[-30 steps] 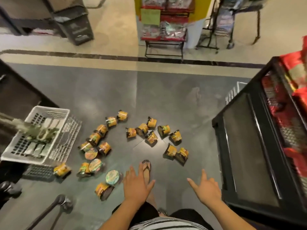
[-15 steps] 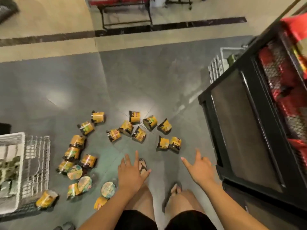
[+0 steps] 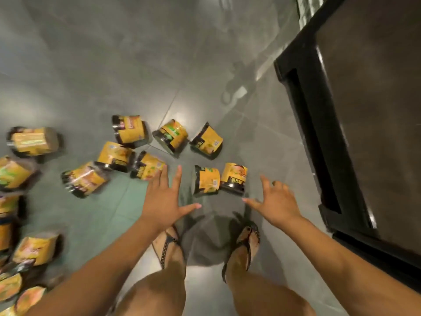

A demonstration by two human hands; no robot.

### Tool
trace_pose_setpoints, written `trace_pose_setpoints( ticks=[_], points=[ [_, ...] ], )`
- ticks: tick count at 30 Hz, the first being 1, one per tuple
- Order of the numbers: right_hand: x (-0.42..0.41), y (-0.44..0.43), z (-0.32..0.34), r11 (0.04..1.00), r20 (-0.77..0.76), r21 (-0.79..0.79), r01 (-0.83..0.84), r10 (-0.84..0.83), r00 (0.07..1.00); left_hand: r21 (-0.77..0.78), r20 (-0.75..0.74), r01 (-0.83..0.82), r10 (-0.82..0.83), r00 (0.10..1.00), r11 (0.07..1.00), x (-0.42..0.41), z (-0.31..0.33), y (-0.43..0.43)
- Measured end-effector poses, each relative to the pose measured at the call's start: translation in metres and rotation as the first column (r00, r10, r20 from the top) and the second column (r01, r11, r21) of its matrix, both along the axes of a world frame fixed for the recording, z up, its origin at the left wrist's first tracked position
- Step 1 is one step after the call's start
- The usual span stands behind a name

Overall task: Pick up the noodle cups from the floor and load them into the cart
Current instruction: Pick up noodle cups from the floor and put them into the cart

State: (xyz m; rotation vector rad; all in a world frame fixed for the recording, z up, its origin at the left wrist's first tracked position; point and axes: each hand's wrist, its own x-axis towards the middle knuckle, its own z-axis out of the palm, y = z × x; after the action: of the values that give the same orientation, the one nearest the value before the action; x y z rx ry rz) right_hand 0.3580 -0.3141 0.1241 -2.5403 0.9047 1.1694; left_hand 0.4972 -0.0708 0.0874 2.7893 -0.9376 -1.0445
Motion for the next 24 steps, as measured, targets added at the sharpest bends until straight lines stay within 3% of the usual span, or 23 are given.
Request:
trace_pose_setpoints(
  ticks=[4, 10, 16, 21, 24],
  points=[
    [0.006, -0.021, -0.11, 0.995, 0.055, 0.041, -0.095, 0.093, 0.994, -0.08, -0.004, 0.139, -0.14, 0.99, 0.987, 0.006, -0.112, -0.018],
    [0.02, -0.04, -0.186, 0.943, 0.154, 0.059, -0.326, 0.314, 0.937, -0.29, 0.02, 0.235, -0.24, 0.971, 0.928, 0.012, -0.202, -0.029],
    [0.022, -0.042, -0.202, 0.936, 0.253, 0.066, -0.346, 0.32, 0.913, -0.436, -0.037, 0.16, -0.196, 0.98, 0.885, 0.014, -0.221, -0.024],
    [0.003, -0.04, -0.205, 0.937, 0.267, 0.078, -0.339, 0.308, 0.913, -0.438, -0.082, 0.25, -0.316, 0.945, 0.863, 0.013, -0.226, -0.008],
    [-0.002, -0.037, -0.21, 0.943, 0.294, 0.079, -0.323, 0.288, 0.911, -0.447, -0.128, 0.201, -0.284, 0.95, 0.872, 0.014, -0.23, -0.006]
  ],
)
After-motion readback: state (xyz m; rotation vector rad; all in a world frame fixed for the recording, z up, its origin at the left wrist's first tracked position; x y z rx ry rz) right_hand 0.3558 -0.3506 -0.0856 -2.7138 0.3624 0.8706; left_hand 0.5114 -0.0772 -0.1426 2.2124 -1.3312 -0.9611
